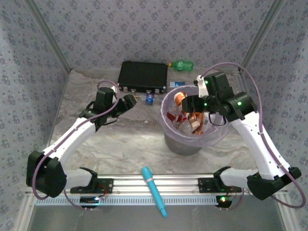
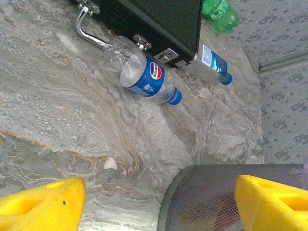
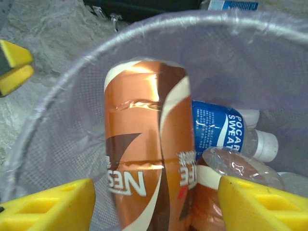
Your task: Put the plastic bottles in the bin
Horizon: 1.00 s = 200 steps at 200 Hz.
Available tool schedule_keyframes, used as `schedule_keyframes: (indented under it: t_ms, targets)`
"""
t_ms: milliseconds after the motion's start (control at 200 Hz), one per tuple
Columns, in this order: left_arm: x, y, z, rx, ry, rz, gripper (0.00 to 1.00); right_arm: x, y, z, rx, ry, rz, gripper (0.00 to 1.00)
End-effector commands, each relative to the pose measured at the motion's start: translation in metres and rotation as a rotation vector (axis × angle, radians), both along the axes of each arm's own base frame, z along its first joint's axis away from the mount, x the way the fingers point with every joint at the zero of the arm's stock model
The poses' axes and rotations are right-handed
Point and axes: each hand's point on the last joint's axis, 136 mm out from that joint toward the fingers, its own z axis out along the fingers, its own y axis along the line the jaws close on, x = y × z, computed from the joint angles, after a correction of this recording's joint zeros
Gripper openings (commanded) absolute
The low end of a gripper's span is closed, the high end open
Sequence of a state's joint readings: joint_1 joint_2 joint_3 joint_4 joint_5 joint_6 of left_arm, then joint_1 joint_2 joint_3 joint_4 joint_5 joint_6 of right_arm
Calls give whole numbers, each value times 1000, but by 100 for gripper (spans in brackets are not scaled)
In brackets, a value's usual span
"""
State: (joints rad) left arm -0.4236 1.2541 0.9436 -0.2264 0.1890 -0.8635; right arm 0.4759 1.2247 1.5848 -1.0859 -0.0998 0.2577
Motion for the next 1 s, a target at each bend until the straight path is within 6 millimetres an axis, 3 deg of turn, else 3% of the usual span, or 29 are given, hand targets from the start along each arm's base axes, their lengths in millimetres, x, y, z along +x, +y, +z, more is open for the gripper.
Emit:
schedule_keyframes:
  t_ms: [0,185,330,490,630,780,994]
  targets:
    - [7,-6,15,-19,-42,2,81,-4,-7,13,-38,-26,18,68]
    - [7,-8,15,-19,-35,-1,81,16,5,14,-29,-40,41,54]
    - [9,-13,12,-28,-25,1,81,24,13,-7,-34,-5,51,49]
    - [17,-23,5,-48,5,7,81,18,17,-24,-5,38,61,46]
    - [30,-35,-3,-82,35,29,84,9,10,2,12,-24,53,46]
    - [53,-42,-17,-190,60,205,88,1,0,38,72,-145,13,52]
    - [86,-62,-59,-277,166,354,88,-9,-12,36,75,-148,-19,56]
